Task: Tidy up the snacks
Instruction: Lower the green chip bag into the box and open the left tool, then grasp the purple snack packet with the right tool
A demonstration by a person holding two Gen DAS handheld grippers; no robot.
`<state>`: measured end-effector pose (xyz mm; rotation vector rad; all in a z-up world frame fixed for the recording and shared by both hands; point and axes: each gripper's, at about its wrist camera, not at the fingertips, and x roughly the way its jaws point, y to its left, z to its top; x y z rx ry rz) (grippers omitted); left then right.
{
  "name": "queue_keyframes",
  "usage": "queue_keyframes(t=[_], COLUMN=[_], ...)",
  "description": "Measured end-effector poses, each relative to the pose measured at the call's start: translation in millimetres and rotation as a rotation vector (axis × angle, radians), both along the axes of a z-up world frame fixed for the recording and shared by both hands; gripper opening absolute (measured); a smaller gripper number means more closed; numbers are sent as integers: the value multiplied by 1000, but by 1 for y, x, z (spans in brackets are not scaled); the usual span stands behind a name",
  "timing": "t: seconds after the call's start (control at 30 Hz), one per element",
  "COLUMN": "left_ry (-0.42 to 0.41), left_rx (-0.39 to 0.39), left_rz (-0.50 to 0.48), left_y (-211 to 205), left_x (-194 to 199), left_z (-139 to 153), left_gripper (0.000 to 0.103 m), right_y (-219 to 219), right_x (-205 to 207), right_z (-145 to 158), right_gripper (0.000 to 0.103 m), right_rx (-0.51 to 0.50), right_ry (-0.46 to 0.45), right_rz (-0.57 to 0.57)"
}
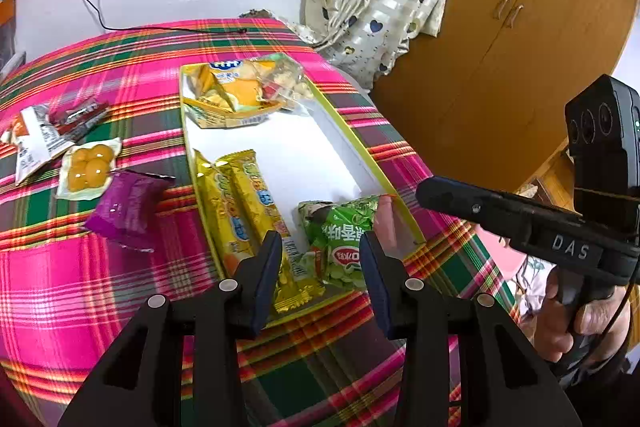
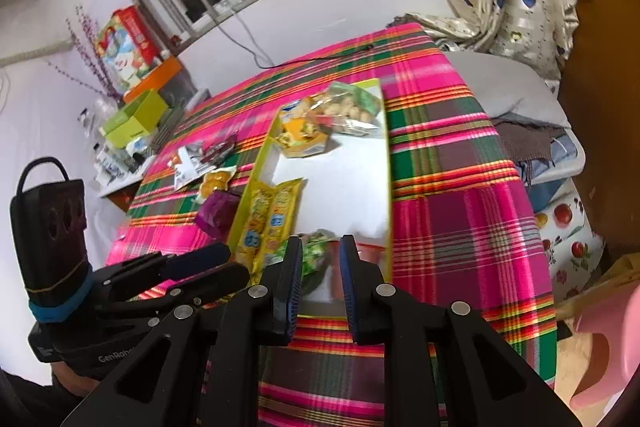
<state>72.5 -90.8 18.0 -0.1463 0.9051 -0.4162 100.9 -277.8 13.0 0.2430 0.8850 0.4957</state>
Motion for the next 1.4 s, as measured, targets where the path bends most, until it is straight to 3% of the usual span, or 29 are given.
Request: queue_keyframes(t=[0.63, 1.4], left_ry=[-55, -28], left_rx=[8, -22], left_rz=[78, 228], left_y=[32, 103], left_x=[-15, -10], left_z=[8, -11], left_gripper=[42, 42], right_y=[32, 65], right_x=[-7, 5], right_z=[3, 1], right_gripper=[35, 39], right_rx=[-28, -65], right_ry=[-7, 10], right_rz=[63, 121])
